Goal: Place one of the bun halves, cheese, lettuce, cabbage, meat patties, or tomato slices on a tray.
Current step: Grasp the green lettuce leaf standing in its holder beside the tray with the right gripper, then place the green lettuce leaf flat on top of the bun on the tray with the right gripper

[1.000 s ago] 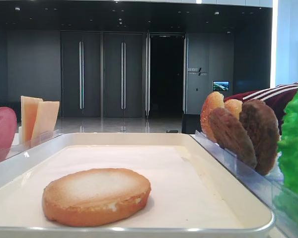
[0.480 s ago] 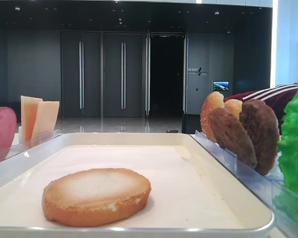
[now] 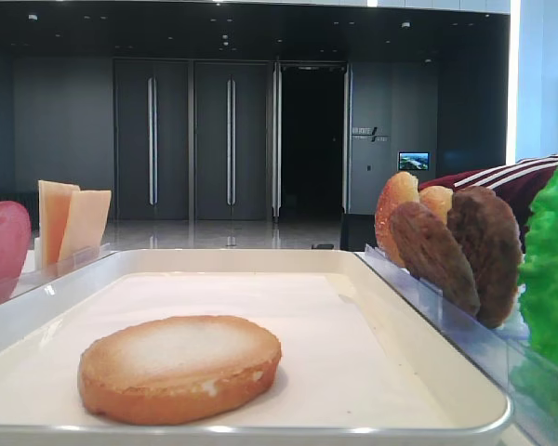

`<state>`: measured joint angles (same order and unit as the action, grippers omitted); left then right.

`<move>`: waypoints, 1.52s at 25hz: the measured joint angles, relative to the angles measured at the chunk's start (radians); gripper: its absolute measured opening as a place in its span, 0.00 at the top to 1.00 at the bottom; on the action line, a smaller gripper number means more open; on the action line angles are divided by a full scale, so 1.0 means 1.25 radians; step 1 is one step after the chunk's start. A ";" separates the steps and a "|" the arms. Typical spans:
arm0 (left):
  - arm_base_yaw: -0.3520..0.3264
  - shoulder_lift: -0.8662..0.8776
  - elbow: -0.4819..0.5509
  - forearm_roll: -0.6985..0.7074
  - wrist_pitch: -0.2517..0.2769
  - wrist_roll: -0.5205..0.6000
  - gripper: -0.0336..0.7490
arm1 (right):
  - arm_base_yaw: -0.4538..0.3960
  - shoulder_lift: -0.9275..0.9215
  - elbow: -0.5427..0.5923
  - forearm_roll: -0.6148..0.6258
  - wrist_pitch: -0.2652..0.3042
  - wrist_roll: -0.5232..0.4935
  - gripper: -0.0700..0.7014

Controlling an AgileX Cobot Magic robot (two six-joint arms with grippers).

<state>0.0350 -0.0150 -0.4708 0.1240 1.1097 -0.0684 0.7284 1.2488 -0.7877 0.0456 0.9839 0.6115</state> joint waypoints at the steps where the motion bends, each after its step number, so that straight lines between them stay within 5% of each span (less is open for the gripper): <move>1: 0.000 0.000 0.000 0.000 0.000 0.000 0.66 | 0.000 0.000 0.000 0.001 -0.002 0.000 0.47; 11: 0.000 0.000 0.000 0.000 0.000 0.000 0.69 | 0.001 0.000 0.000 0.006 -0.017 -0.037 0.87; 25: 0.000 0.000 0.000 0.000 0.000 0.000 0.77 | 0.002 -0.064 -0.109 0.032 0.025 -0.087 0.87; 28: 0.000 0.000 0.000 0.000 0.000 0.000 0.80 | 0.002 -0.081 -0.129 0.107 -0.025 -0.163 0.87; 33: 0.000 0.000 0.000 0.000 0.000 0.000 0.88 | 0.003 -0.072 -0.135 0.370 -0.152 -0.406 0.87; 38: 0.000 0.000 0.000 0.000 0.000 0.000 0.94 | 0.004 0.007 -0.135 0.570 -0.183 -0.617 0.87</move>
<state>0.0350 -0.0150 -0.4708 0.1240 1.1097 -0.0684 0.7332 1.2576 -0.9558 0.7587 0.7550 -0.1599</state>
